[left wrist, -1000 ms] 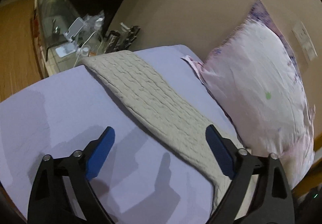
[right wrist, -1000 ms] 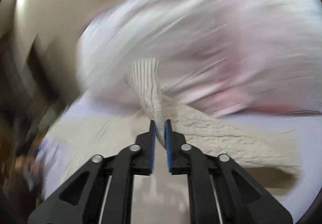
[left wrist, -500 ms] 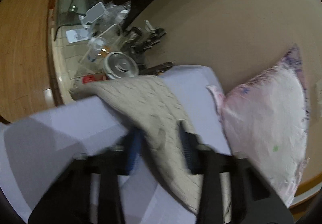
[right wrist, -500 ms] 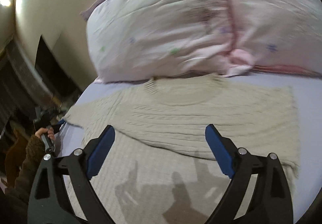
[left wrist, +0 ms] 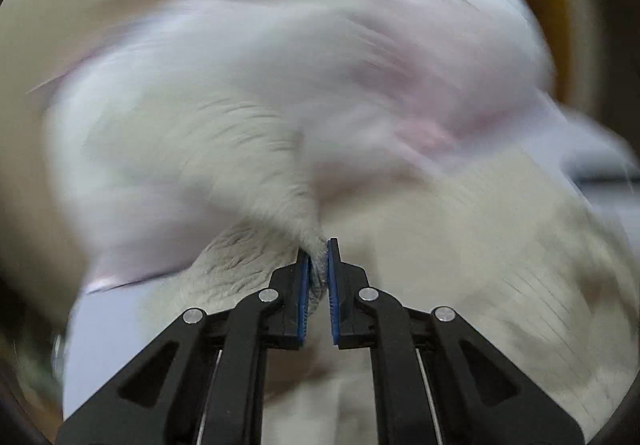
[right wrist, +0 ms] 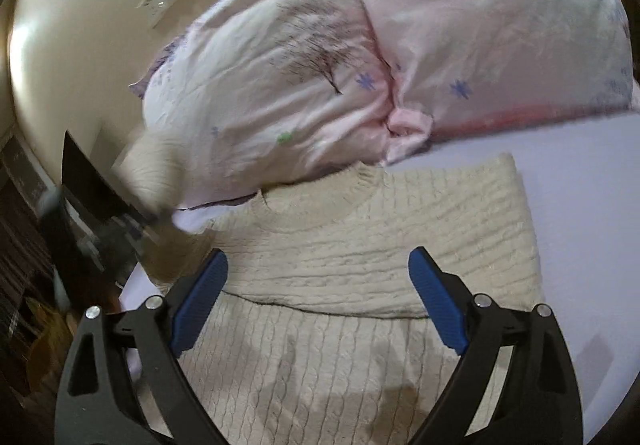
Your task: Fold small clothes
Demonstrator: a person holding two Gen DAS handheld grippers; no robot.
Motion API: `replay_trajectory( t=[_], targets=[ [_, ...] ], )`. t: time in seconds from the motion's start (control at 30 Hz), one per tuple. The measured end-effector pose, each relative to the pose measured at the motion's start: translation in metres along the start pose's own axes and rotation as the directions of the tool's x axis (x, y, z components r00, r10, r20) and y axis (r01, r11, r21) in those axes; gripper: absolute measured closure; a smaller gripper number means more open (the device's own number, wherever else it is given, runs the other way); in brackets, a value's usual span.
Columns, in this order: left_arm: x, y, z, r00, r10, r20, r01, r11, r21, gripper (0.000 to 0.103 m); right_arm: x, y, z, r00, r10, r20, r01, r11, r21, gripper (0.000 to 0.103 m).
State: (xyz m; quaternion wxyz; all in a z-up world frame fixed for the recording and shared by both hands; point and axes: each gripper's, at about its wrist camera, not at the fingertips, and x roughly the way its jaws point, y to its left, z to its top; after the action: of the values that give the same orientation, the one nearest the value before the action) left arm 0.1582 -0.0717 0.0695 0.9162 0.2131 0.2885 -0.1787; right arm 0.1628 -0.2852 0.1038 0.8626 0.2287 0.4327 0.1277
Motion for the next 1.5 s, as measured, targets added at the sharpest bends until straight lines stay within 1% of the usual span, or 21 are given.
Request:
replay_trajectory(
  t=[0.07, 0.13, 0.17, 0.2, 0.23, 0.27, 0.33, 0.37, 0.43, 0.53, 0.57, 0.63, 0.8, 0.93, 1.13, 1.23, 1.37, 1.4, 1.43, 1.47, 1.5],
  targets=[
    [0.024, -0.063, -0.013, 0.996, -0.034, -0.085, 0.047, 0.985, 0.165, 0.094, 0.003, -0.014, 0.001, 1.0, -0.003, -0.031, 0.004, 0.999, 0.047, 0.011],
    [0.023, -0.087, -0.025, 0.997, 0.009, -0.083, 0.011, 0.971, 0.239, 0.094, 0.005, -0.028, 0.003, 0.998, -0.014, -0.062, 0.019, 0.996, 0.084, 0.012],
    [0.015, -0.087, -0.03, 0.997, 0.023, -0.069, -0.006, 0.969, 0.246, 0.092, 0.006, -0.033, 0.004, 0.997, -0.024, -0.069, 0.03, 0.995, 0.096, 0.013],
    [0.005, -0.08, -0.034, 0.998, 0.008, -0.068, 0.007, 0.977, 0.212, 0.089, 0.008, -0.039, 0.005, 0.996, -0.034, -0.077, 0.042, 0.993, 0.109, 0.015],
    [-0.007, -0.066, -0.037, 0.998, -0.008, -0.064, 0.018, 0.988, 0.153, 0.077, 0.012, -0.045, 0.007, 0.995, -0.041, -0.089, 0.053, 0.99, 0.129, 0.018],
    [-0.014, -0.054, -0.04, 0.998, -0.015, -0.061, 0.021, 0.994, 0.105, 0.059, 0.015, -0.05, 0.007, 0.994, -0.044, -0.1, 0.058, 0.987, 0.15, 0.02],
    [-0.033, -0.021, -0.054, 0.998, -0.022, -0.062, 0.021, 1.0, -0.009, 0.048, 0.024, -0.059, 0.008, 0.992, -0.029, -0.123, 0.053, 0.979, 0.198, 0.029],
    [-0.039, -0.007, -0.06, 0.997, -0.021, -0.07, 0.018, 0.999, -0.047, 0.048, 0.031, -0.064, 0.008, 0.991, -0.012, -0.136, 0.044, 0.972, 0.231, 0.031],
    [-0.047, 0.013, -0.072, 0.995, -0.028, -0.096, 0.016, 0.992, -0.127, 0.048, 0.042, -0.071, 0.011, 0.989, -0.007, -0.147, 0.047, 0.961, 0.272, 0.043],
    [-0.058, 0.043, -0.097, 0.989, -0.062, -0.132, 0.025, 0.962, -0.271, 0.048, 0.048, -0.082, 0.017, 0.991, -0.032, -0.126, 0.073, 0.94, 0.333, 0.058],
    [-0.063, 0.052, -0.109, 0.987, -0.085, -0.138, 0.035, 0.944, -0.327, 0.047, 0.048, -0.083, 0.018, 0.992, -0.043, -0.118, 0.081, 0.939, 0.335, 0.06],
    [-0.069, 0.058, -0.12, 0.985, -0.095, -0.145, 0.036, 0.929, -0.369, 0.046, 0.051, -0.082, 0.018, 0.99, -0.059, -0.126, 0.098, 0.94, 0.326, 0.061],
    [-0.073, 0.056, -0.129, 0.985, -0.111, -0.133, 0.051, 0.921, -0.387, 0.042, 0.073, -0.073, 0.027, 0.983, -0.096, -0.158, 0.141, 0.942, 0.305, 0.061],
    [-0.068, 0.055, -0.127, 0.984, -0.126, -0.126, 0.067, 0.916, -0.395, 0.04, 0.093, -0.065, 0.041, 0.975, -0.136, -0.173, 0.182, 0.94, 0.288, 0.055],
    [-0.063, 0.055, -0.132, 0.98, -0.137, -0.142, 0.068, 0.911, -0.407, 0.039, 0.091, -0.036, 0.039, 0.956, -0.271, -0.109, 0.285, 0.946, 0.151, 0.055],
    [-0.063, 0.056, -0.137, 0.98, -0.143, -0.141, 0.072, 0.905, -0.419, 0.038, 0.089, -0.028, 0.036, 0.954, -0.289, -0.082, 0.297, 0.948, 0.111, 0.054],
    [-0.06, 0.056, -0.138, 0.978, -0.149, -0.146, 0.074, 0.901, -0.428, 0.038, 0.102, -0.026, 0.041, 0.93, -0.358, -0.083, 0.363, 0.93, 0.059, 0.054],
    [-0.06, 0.056, -0.139, 0.978, -0.152, -0.145, 0.077, 0.9, -0.43, 0.038, 0.11, -0.026, 0.041, 0.921, -0.376, -0.103, 0.381, 0.924, 0.032, 0.05],
    [-0.059, 0.056, -0.139, 0.977, -0.154, -0.145, 0.077, 0.899, -0.43, 0.037, 0.115, -0.03, 0.04, 0.921, -0.367, -0.126, 0.374, 0.927, 0.035, 0.049],
    [-0.059, 0.055, -0.139, 0.977, -0.153, -0.146, 0.076, 0.899, -0.431, 0.037, 0.114, -0.034, 0.039, 0.928, -0.353, -0.116, 0.361, 0.931, 0.047, 0.049],
    [-0.059, 0.055, -0.14, 0.977, -0.153, -0.148, 0.076, 0.899, -0.432, 0.037, 0.113, -0.034, 0.039, 0.928, -0.353, -0.119, 0.361, 0.931, 0.047, 0.059]
  ],
)
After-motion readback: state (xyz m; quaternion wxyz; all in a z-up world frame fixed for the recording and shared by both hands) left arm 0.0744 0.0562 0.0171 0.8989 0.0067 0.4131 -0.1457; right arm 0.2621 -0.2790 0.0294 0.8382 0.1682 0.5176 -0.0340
